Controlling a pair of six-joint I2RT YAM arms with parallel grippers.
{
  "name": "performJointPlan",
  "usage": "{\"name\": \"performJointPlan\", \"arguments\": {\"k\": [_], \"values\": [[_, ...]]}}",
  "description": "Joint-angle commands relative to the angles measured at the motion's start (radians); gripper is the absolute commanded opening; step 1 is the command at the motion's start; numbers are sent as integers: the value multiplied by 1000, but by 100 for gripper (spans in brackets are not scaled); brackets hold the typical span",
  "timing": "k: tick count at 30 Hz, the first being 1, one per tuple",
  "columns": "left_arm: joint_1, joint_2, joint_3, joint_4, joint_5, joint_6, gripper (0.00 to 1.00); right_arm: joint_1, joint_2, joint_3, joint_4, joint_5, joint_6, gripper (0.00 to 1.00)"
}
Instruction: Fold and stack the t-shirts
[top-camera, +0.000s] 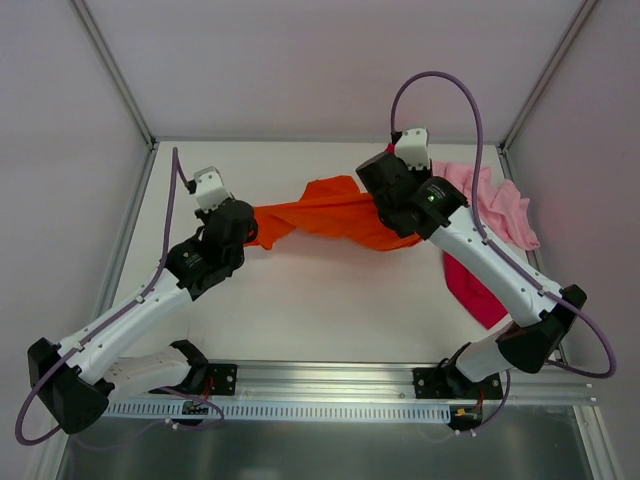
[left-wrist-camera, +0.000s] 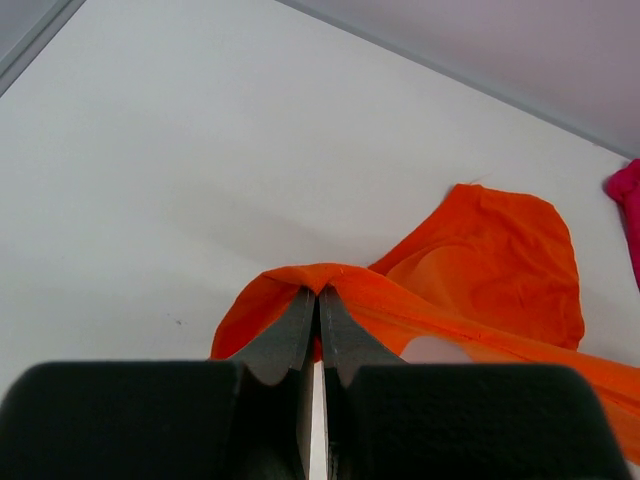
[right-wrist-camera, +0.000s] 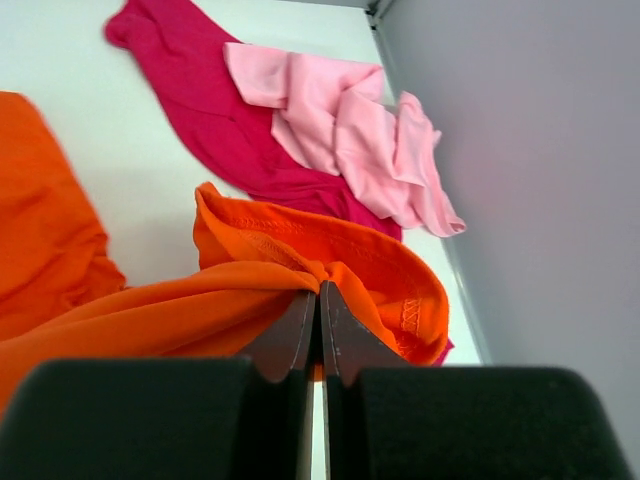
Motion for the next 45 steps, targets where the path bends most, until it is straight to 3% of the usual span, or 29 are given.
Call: {"name": "performJointPlan", "arguments": {"k": [1, 19, 31, 45], "values": [[5, -40, 19, -40, -82, -22, 0, -36, -47, -22, -51, 131, -1, 1], [5, -102, 65, -149, -136, -11, 0, -87, -122, -37, -25, 223, -41, 1], [5, 5, -83, 25, 153, -17, 0, -101, -110, -97, -39, -2, 7, 1], [5, 98, -82, 66, 182, -13, 0, -116, -41, -98, -85, -10, 42, 5]]}}
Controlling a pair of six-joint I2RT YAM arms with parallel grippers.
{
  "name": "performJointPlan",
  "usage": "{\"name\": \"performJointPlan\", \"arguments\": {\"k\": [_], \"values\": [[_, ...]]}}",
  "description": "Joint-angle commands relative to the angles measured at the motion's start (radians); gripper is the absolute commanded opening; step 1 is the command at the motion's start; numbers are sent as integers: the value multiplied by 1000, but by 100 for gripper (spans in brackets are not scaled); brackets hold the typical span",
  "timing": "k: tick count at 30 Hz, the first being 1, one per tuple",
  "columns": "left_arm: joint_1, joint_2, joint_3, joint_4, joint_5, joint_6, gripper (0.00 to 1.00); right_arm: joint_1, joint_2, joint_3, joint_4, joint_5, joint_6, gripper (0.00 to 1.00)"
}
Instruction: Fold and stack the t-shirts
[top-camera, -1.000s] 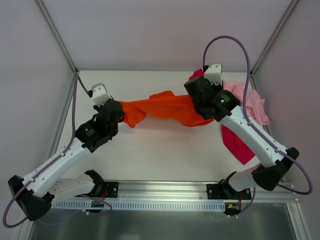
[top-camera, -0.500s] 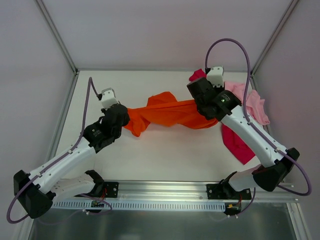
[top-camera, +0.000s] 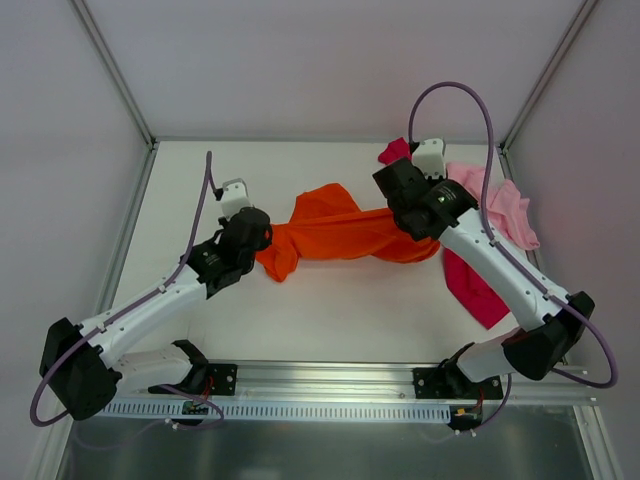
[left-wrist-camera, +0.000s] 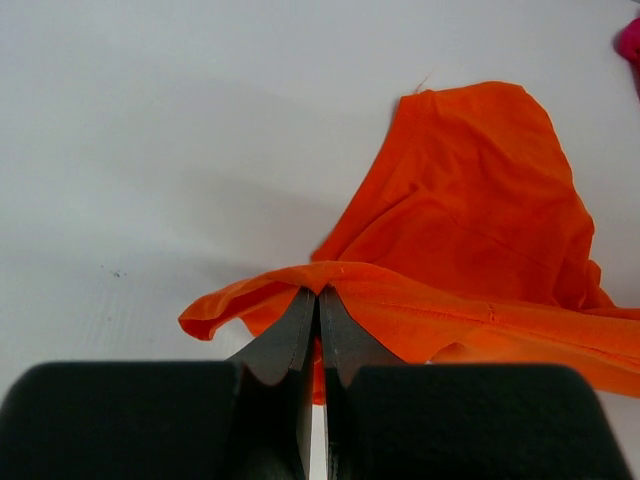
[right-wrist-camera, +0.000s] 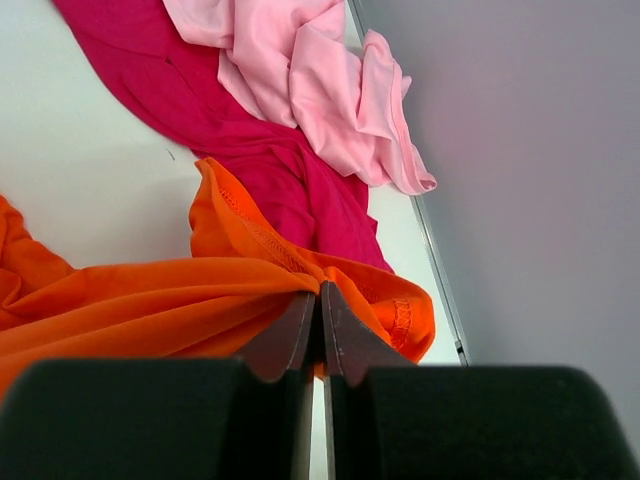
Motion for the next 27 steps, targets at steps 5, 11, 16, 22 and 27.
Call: {"name": "performJointPlan", "arguments": {"k": [5, 11, 16, 22, 27], "values": [[17, 34, 10, -6, -63, -2, 0, -31, 48, -22, -6, 17, 40, 42], [17, 46, 28, -49, -112, -19, 0, -32, 7, -51, 9, -15, 26, 70], [17, 63, 28, -45, -106, -36, 0, -32, -68, -152, 37, -183, 14, 74], [17, 87, 28, -19, -97, -39, 0, -14, -186, -377, 138, -357, 93, 63], [17, 89, 29, -10, -101, -35, 0, 0, -153, -453, 186, -382, 145, 61]]}}
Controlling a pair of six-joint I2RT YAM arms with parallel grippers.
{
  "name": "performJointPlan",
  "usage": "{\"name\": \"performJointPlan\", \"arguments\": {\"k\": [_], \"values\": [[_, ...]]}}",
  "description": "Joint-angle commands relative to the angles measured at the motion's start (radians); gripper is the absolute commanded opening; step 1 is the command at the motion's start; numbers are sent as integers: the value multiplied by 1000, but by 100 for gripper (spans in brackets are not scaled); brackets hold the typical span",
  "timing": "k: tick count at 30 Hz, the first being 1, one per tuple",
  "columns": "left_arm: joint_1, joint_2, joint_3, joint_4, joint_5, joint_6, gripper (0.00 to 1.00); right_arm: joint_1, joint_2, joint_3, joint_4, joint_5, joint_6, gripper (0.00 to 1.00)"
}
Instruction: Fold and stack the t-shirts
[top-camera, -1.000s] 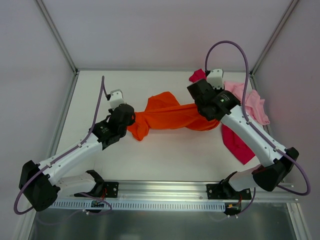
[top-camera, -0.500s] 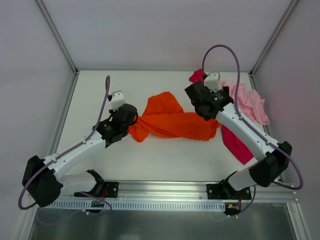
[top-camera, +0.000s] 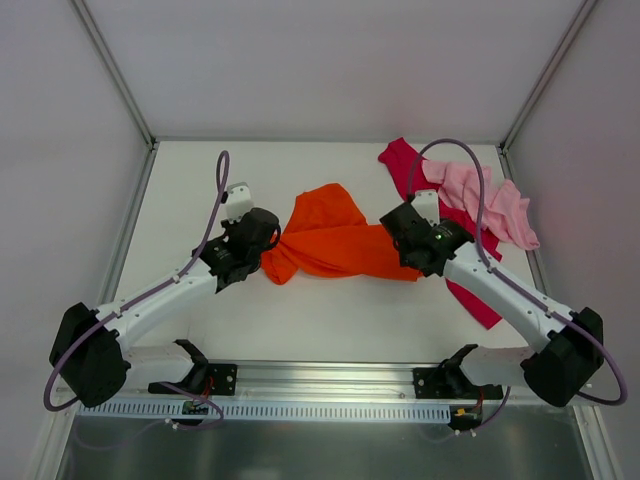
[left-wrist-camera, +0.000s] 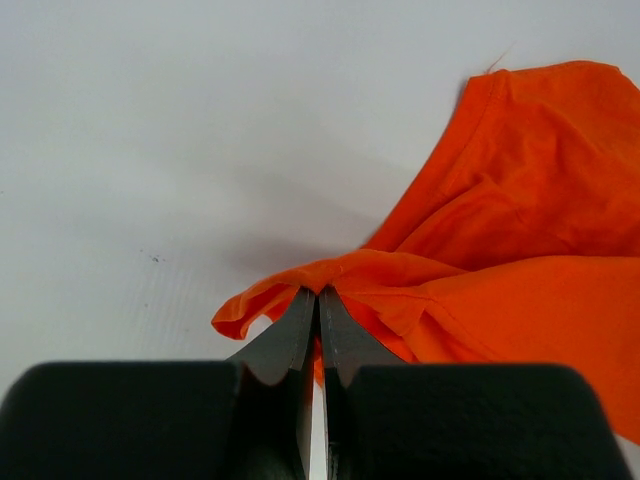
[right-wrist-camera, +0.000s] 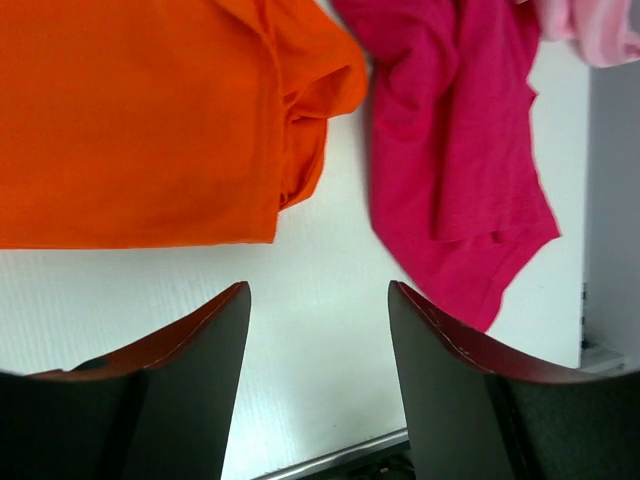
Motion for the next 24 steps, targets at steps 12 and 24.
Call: {"name": "performJointPlan", "arguments": {"k": [12, 24], "values": [[11, -26, 17, 27, -67, -1, 0, 5, 340, -44, 217, -141, 107, 60], [11, -61, 9, 7, -82, -4, 0, -87, 405, -64, 224, -98, 156, 56]]}}
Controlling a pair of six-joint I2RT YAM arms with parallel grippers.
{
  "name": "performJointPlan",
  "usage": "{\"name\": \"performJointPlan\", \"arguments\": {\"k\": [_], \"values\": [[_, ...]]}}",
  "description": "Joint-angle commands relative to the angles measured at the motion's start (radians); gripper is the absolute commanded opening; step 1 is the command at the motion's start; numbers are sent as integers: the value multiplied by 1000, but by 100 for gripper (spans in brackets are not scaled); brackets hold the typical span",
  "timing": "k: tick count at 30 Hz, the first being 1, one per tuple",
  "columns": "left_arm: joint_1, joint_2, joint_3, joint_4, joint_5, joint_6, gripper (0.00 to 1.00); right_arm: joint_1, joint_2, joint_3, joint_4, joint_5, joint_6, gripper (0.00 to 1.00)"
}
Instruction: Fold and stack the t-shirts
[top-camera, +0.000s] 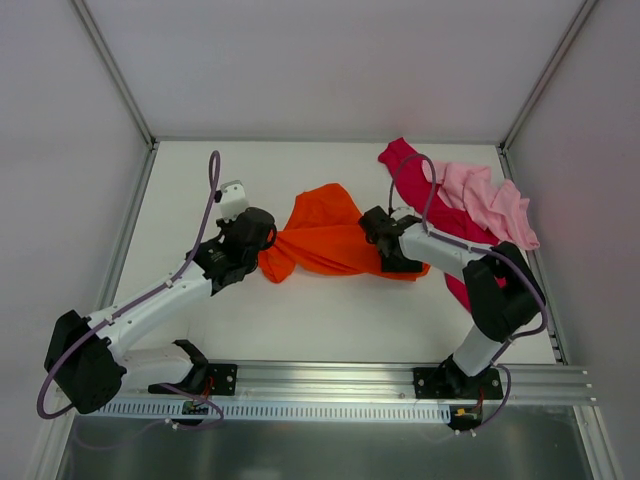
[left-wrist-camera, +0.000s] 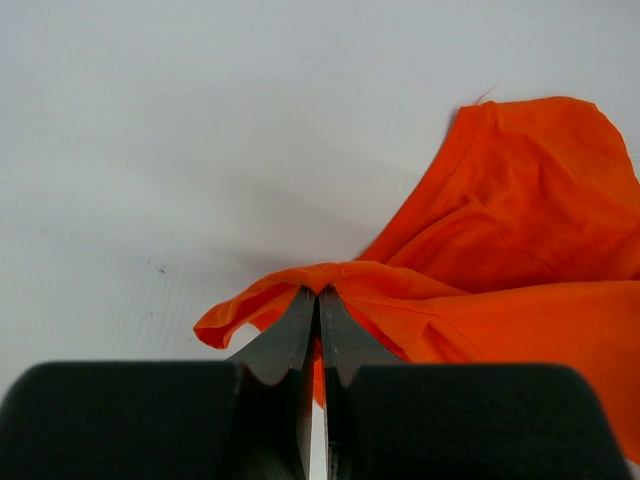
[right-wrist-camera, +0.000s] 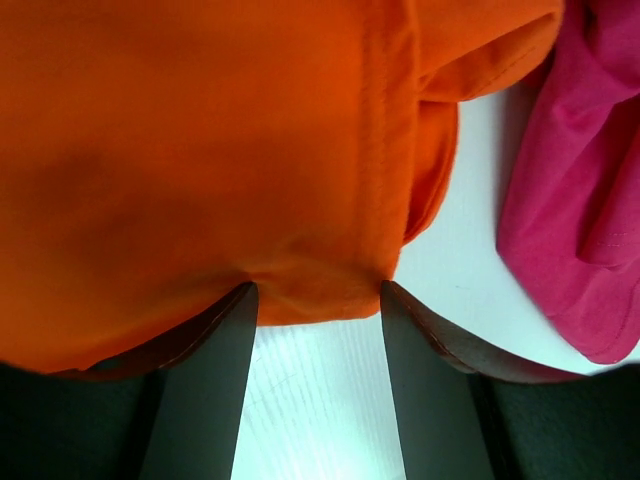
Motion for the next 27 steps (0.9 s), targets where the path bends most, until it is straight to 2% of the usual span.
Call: {"name": "performJointPlan", "arguments": {"k": [1, 15, 20, 23, 27], "values": [[11, -13, 9, 1, -47, -4, 0, -40, -28, -15, 3, 44, 37, 56], [11, 1, 14, -2, -64, -4, 0, -74, -41, -74, 66, 11, 11, 58], [12, 0, 22, -54, -125, -55, 0, -79, -67, -75, 80, -16, -13, 59], [21, -6, 38, -118, -153, -99, 0, -79, -93, -58, 103, -40, -64, 63], [41, -6, 35, -160, -156, -141, 0, -80, -159, 84, 72, -36, -133, 67]]}}
